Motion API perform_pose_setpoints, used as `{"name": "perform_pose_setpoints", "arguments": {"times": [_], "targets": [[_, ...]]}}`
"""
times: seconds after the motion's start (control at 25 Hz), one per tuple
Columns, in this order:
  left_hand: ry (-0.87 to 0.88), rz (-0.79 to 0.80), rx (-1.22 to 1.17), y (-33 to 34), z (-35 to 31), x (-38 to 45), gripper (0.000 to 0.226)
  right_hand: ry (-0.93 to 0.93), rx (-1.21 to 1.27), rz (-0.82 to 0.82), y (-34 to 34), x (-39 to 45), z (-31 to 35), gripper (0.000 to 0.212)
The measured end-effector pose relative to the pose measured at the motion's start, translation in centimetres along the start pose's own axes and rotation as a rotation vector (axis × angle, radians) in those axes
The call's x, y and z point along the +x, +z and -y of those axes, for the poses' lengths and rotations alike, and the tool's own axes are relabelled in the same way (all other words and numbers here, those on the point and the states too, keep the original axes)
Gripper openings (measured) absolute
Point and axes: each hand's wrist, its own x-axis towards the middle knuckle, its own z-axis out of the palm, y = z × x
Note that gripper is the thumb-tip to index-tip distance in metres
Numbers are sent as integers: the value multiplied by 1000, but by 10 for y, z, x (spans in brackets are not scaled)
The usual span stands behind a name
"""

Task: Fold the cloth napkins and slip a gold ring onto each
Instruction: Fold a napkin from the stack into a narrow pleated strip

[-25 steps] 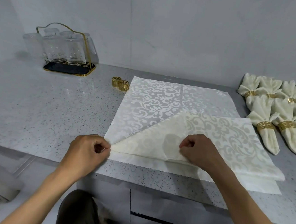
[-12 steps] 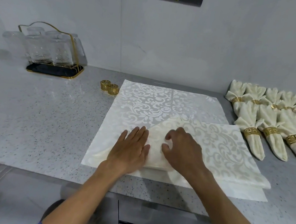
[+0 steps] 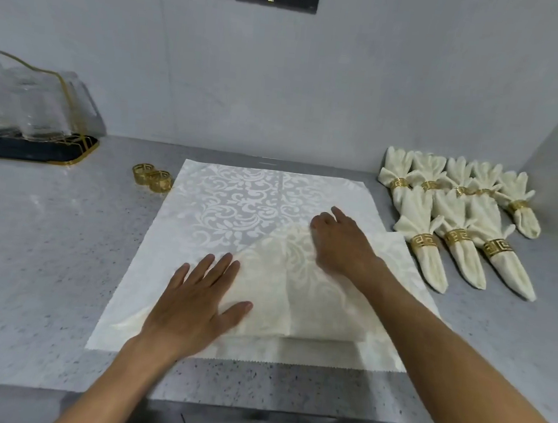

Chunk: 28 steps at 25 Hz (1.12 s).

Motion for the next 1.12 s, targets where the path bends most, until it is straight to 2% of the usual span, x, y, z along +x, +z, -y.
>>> {"name": "perform_pose_setpoints", "arguments": {"times": [0.12, 0.24, 0.44, 0.48, 0.56, 0.68, 0.76, 0.84, 0.92, 1.12], "targets": [[-10, -4, -13, -1, -1, -2, 80, 37, -291, 156, -14, 1, -68, 44], [-11, 10, -17, -3, -3, -1, 78, 72, -325, 284, -25, 3, -97, 45], [-18, 9, -25, -2, -1, -3, 77, -5, -578, 227, -22, 4, -112, 34], [-14, 11, -25, -3, -2, -3, 77, -5, -532, 200, -26, 0, -112, 27], [-9, 16, -24, -3, -2, -3, 76, 57, -267, 108, -35, -11, -107, 10], [17, -1, -61, -1, -3, -1, 74, 221, 195, -44, -41, -42, -86, 13], [80, -139, -79, -4, -5, -4, 66, 271, 377, -169, -37, -68, -58, 11], [206, -345, -39, -6, -11, -9, 48, 310, 442, -225, -31, -90, -19, 6], [319, -458, -32, -4, -22, -15, 35, 283, 445, -242, -21, -107, 18, 11], [335, -375, -199, -3, -63, -22, 28, 168, 538, -243, 3, -129, 53, 21]]}}
